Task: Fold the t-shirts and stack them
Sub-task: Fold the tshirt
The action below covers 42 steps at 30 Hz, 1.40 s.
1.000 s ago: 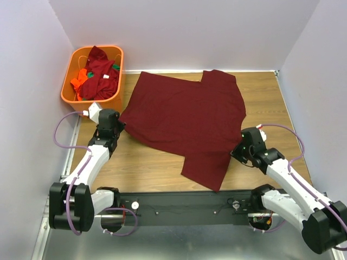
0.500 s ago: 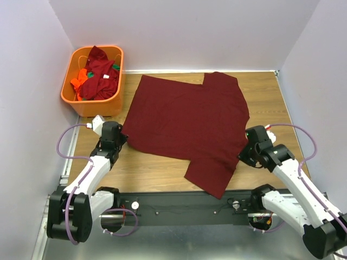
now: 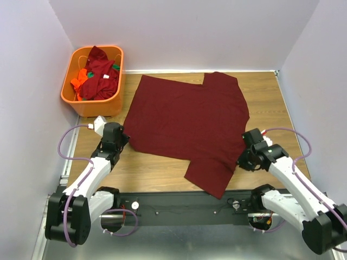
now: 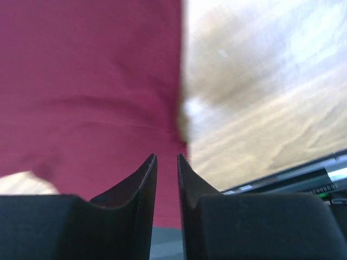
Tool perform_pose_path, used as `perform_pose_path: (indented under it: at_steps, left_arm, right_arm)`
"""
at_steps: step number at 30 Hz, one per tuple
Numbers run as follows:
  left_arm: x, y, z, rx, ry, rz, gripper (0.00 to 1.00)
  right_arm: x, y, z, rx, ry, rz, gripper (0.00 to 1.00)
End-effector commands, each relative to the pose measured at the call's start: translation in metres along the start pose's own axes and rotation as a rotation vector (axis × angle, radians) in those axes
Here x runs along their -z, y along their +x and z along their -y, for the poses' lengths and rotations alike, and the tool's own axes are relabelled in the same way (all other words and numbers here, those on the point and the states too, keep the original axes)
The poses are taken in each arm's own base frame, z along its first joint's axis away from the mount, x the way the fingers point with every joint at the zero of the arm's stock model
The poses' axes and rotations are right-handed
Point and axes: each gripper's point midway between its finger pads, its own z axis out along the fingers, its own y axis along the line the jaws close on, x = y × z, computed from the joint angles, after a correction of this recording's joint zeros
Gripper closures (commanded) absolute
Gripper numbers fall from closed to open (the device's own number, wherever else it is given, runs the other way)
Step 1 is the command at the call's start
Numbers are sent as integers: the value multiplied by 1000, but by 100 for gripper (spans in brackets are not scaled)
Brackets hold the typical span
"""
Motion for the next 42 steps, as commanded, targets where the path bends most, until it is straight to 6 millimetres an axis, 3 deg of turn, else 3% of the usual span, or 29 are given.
perform_pose_path:
  at_steps: [1,11,13,22,24,26,29,34,42]
  left_arm:
    - [-1,-5,3,2,-7,18,100]
    - [-2,-8,6,-3,1,26,100]
    - [-4,-7,6,-3,1,24,100]
    - [-9,-5,5,-20,-9,15,100]
    - [-9,-5,5,-21,-12,16,100]
    - [-9,-6,4,-26,-15,20,100]
    - [-9,-6,4,-29,-15,20,100]
    - [-9,-7,3,-32,-19,22,100]
    - [-9,-7,4,-34,-16,23,100]
  right_arm:
    - [-17,15,1,-39,5,-61,71]
    - [-19,34,-6,-3,-113,-103,64]
    - [-18,39,-17,25,-170,-111,64]
    - [-6,89,-53,320,-207,-35,57]
    - [0,112,-57,419,-212,-40,55]
    - [-7,134,-50,520,-148,-16,54]
    - [-13,146,-37,601,-16,54,47]
    - [-16,152,-32,620,-10,76,42]
    - [-24,147,-9,556,1,68,47]
